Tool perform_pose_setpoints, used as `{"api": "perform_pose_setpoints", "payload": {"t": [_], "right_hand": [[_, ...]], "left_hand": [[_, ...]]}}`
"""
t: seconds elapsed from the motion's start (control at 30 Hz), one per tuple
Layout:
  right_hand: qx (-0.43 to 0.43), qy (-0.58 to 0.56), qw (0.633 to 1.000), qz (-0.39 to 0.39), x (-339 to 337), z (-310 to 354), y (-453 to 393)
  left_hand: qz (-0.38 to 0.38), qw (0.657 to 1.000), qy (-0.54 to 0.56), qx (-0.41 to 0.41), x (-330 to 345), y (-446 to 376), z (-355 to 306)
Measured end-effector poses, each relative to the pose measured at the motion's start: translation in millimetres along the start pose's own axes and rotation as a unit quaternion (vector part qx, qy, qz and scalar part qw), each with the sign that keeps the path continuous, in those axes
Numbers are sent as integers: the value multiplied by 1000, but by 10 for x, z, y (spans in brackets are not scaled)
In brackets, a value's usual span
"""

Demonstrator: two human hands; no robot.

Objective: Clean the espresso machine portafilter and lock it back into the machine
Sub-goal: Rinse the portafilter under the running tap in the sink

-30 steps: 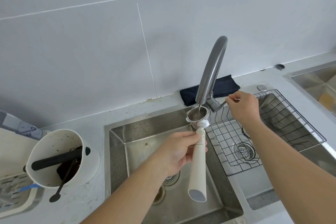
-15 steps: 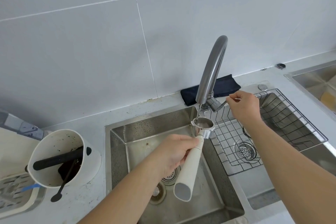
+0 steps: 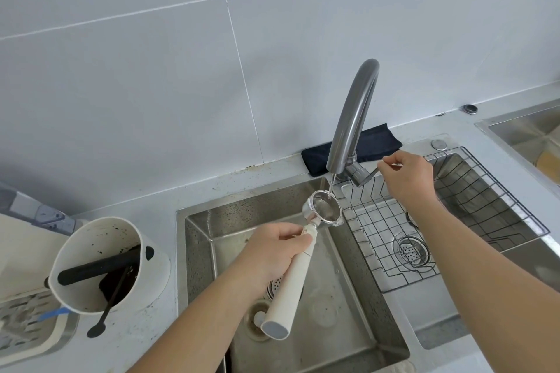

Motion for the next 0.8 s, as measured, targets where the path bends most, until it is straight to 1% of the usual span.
{"api": "perform_pose_setpoints", "payload": {"t": [0.33,0.57,0.7,0.8], "right_hand": [[1,-12,1000,2,15,-9,7],[3,-13,1000,5,13,-10,8],[1,-12,1000,8,7,-1,10],[0,-8,1000,6,5,-2,7]], "left_hand": [[-35,996,7,77,-14,-24,36],[-7,994,69,87,127,-73,111],[21,988,128,83,191,-109,63],[40,986,139,79,232,-128,20]]}}
Point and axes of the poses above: each hand's wrist, its own y-axis away from the middle knuckle, its own x-axis out of the palm, z = x × y, the point moved 1 cm from there along -y, towards the middle knuckle, and after that the axes turned 2 degrees about y, right-handed, at the moved point
